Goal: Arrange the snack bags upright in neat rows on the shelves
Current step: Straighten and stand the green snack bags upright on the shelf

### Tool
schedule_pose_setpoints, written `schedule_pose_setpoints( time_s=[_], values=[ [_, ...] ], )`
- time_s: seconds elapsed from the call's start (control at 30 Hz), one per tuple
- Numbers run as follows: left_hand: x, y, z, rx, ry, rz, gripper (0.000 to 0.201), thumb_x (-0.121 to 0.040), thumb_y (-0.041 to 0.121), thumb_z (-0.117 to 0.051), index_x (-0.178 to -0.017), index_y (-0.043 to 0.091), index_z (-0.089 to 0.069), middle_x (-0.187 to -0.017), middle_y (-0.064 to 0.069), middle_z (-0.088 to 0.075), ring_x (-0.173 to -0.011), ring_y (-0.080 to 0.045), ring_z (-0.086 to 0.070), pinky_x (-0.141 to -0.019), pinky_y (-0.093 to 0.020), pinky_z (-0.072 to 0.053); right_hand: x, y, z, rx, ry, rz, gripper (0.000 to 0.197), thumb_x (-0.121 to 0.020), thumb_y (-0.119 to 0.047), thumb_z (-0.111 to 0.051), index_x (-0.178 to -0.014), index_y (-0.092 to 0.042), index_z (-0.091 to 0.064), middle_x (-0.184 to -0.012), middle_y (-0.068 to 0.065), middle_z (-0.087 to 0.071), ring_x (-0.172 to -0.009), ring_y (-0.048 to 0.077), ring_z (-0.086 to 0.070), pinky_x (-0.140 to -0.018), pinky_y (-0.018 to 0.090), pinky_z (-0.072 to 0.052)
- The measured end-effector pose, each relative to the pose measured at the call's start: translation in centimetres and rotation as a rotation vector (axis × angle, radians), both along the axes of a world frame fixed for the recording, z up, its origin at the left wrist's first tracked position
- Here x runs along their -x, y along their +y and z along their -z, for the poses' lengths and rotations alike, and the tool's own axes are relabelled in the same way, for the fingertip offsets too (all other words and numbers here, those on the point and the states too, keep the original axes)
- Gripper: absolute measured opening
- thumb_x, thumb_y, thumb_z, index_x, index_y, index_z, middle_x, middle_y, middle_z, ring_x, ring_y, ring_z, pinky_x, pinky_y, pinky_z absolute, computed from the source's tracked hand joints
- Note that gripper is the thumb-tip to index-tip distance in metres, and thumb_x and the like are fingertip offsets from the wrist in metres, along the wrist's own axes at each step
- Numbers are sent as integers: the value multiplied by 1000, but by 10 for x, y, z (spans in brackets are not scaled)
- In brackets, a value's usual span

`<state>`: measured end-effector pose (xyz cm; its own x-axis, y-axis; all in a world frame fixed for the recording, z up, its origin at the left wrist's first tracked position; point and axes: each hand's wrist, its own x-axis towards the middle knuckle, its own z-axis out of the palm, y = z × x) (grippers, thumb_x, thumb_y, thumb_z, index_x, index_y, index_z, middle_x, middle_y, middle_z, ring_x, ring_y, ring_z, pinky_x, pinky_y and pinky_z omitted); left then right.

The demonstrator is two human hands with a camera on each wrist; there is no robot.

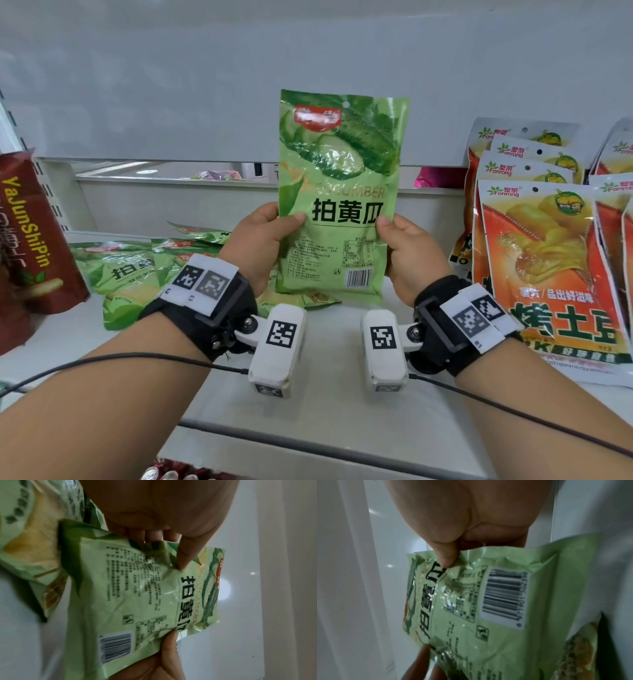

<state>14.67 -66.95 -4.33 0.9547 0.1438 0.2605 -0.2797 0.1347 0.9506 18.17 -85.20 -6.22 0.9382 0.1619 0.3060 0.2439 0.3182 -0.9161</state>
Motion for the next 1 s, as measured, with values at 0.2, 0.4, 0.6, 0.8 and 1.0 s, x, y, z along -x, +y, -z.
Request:
schedule_pose_setpoints(
  time_s=[0.2, 0.4, 0.6, 0.8, 1.0],
  values=[
    [-1, -8, -13, 11, -38, 39, 15, -91, 4, -55, -93, 12, -68, -79, -4, -75, -70, -18, -70, -63, -30, -57, 5, -2, -8, -124, -49, 2, 13, -90, -10, -54, -93, -16, -66, -87, 2, -73, -80, 19, -69, -73, 36, -58],
    [1, -18, -12, -89, -27, 13, 15, -90, 5, -57, -91, 16, -68, -73, 0, -72, -60, -15, -60, -57, -27, -47, 11, -7, -19, -254, -49, 34, 13, -85, -1, -55, -93, -9, -62, -93, 12, -67, -90, 29, -62, -85, 44, -53],
    [-1, -23, -12, -94, -33, -8, 18, -91, 3, -56, -101, 12, -66, -73, 3, -72, -64, -14, -63, -60, -24, -48, 13, -6, -20, -254, -48, 49, 14, -88, 1, -53, -95, -7, -61, -100, 18, -63, -100, 32, -58, -93, 50, -48],
    [-1, -23, -12, -54, -58, 2, 18, -91, 1, -54, -92, 13, -67, -68, 5, -73, -55, -7, -66, -48, -17, -49, 12, -7, -20, -254, -77, 14, 14, -84, -3, -57, -95, -10, -62, -98, 14, -66, -94, 29, -62, -88, 46, -52],
    [1, -21, -12, -17, -44, 18, 17, -91, 0, -54, -95, 12, -66, -68, 2, -73, -54, -9, -66, -46, -17, -49, 9, -8, -17, -178, -165, -34, 33, -61, -14, -70, -94, -15, -64, -85, 0, -73, -82, 17, -69, -73, 31, -56]
  ],
)
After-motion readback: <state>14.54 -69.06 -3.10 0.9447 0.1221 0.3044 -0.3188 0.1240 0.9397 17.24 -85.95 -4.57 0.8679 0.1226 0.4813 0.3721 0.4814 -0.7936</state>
